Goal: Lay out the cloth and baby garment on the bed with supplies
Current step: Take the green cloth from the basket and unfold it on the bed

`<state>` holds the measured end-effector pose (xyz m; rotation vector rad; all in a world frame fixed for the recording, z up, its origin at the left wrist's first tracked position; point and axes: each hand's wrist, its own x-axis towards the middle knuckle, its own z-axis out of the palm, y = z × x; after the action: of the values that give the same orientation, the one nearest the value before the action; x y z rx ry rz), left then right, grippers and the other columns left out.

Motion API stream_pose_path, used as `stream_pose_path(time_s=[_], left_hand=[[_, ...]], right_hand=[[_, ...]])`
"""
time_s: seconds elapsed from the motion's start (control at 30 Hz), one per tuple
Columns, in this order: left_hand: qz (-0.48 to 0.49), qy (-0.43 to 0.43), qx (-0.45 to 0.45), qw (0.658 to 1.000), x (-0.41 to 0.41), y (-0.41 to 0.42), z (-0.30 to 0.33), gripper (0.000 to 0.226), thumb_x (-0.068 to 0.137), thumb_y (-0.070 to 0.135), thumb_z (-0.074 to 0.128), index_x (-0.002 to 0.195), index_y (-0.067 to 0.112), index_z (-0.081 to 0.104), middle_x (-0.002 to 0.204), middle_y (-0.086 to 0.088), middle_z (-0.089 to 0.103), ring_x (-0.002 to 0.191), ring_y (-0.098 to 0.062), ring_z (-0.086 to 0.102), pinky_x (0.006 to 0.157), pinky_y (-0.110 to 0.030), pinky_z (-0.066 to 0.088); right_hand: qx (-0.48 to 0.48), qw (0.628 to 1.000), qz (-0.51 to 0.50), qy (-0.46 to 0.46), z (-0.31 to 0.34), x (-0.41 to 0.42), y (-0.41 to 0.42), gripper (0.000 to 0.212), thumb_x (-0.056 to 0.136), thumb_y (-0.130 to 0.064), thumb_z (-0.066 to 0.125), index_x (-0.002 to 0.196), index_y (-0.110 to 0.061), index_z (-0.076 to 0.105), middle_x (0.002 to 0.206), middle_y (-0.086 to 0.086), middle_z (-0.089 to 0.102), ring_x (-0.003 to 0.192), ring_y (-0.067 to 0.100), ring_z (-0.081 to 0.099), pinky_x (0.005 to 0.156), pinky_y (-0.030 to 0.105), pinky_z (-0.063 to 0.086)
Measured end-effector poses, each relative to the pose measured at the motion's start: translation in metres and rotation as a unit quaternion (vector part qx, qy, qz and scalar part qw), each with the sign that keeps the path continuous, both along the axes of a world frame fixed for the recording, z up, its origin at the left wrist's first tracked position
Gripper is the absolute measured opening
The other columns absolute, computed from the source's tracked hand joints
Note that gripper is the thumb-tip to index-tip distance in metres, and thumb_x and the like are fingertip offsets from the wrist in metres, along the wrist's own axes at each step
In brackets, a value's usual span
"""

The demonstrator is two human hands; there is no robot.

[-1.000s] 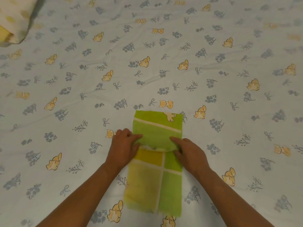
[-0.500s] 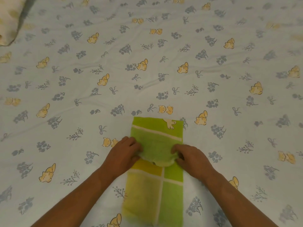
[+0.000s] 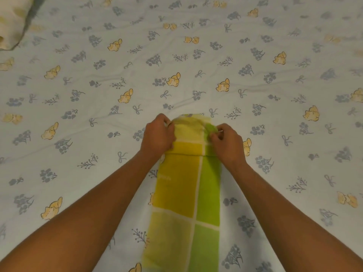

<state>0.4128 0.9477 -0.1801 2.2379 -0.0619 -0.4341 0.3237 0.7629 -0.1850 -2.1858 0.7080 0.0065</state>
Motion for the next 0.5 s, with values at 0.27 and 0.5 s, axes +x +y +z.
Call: stream_pose_path(time_s=[0.27,0.5], left_hand=[[-0.037,-0.034,-0.047,0.998,0.014,-0.012,-0.02,0.03,0.095,0.016,0.052,0.124,0.019,0.046,0.095,0.005,0.065,0.086,-0.014,0.064,0.071,-0.026,0.047],[-0.09,-0.195,0.037,0.976,-0.004,-0.011,-0.029,0.064,0.087,0.028,0.06,0.146,0.022,0.036,0.15,-0.011,0.037,0.14,-0.027,0.031,0.115,-0.048,0.03]], right_hand=[[0.046,0.996,0.077,0.006,-0.019,0.023,-0.005,0.069,0.09,-0.009,0.054,0.149,-0.023,0.023,0.15,0.004,0.041,0.126,0.027,0.05,0.097,0.038,0.042],[-0.132,0.982,0.117,-0.064,-0.024,0.011,-0.002,0.062,0.084,-0.025,0.065,0.14,-0.027,0.04,0.157,0.007,0.026,0.144,0.026,0.025,0.114,0.045,0.033]])
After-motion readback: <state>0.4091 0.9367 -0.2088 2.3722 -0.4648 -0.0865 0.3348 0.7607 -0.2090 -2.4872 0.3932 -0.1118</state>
